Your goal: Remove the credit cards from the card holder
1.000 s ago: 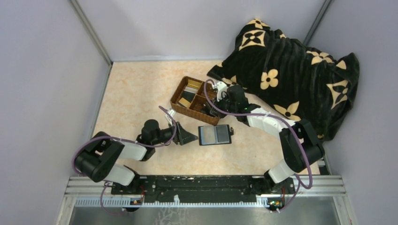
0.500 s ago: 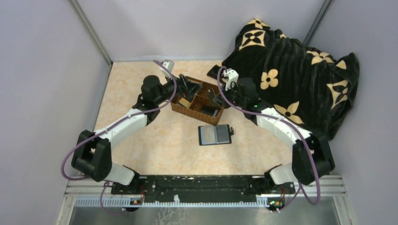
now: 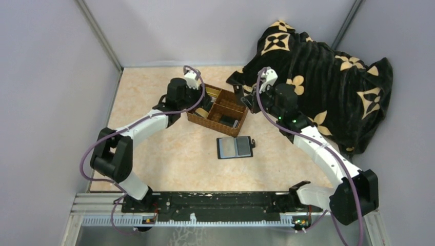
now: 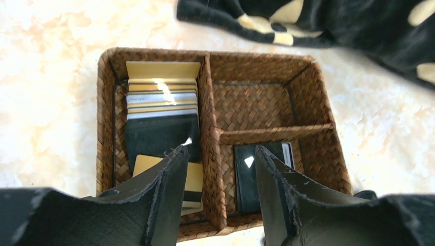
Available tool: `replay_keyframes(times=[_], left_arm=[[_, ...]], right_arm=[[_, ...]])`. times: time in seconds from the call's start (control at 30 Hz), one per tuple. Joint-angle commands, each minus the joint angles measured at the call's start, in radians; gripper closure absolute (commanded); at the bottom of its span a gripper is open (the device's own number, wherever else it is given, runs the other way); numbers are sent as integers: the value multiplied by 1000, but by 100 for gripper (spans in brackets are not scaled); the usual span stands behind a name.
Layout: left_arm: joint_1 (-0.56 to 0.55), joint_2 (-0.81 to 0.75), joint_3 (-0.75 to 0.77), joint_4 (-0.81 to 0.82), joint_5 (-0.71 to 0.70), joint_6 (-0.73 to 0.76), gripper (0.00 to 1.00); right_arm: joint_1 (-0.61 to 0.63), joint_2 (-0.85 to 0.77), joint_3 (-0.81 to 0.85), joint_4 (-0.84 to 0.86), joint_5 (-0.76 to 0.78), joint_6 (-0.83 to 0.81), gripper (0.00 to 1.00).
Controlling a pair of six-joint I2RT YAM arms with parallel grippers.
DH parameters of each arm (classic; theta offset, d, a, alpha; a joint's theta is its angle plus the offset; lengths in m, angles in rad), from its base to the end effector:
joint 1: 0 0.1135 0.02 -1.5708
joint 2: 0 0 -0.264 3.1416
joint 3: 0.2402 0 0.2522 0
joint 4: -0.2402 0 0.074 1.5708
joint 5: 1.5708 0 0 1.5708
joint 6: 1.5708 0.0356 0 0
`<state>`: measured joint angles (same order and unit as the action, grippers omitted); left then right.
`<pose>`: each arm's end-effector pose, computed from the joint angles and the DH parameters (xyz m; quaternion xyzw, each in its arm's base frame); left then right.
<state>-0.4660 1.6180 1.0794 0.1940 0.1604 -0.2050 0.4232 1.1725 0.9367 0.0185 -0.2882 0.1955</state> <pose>0.3336 -0.1741 0.2662 0.1518 0.8023 -0.2507 0.5200 0.2469 0.1223 0.3346 -0.1770 0.7563 0.2953 0.5563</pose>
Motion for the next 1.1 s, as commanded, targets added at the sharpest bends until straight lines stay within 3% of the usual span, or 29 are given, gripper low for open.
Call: replay_keyframes(times=[0.0,0.2,0.37,0.5,0.87,1.07], left_arm=[[-62,12,-21,-36,-74,114,42],[-154,71,-26,-98,-176,158,36],[-172,67,-63,-99,-216,116,21],[-172,26,-86,-95,-219,104,15],[-166,-53,-90,-76,-248,113,16],[-125,-1,-66,-102,-278,148,24]], right_arm=[[-9,-44,-10,-4,13,13,100],[-12,-51,-43,-11,-5,7,100],[-15,-45,-56,-5,-18,10,100],[-18,-42,-61,-3,-26,13,100],[-20,-37,-49,-8,-47,20,100],[-20,-23,-52,-4,-64,27,100]])
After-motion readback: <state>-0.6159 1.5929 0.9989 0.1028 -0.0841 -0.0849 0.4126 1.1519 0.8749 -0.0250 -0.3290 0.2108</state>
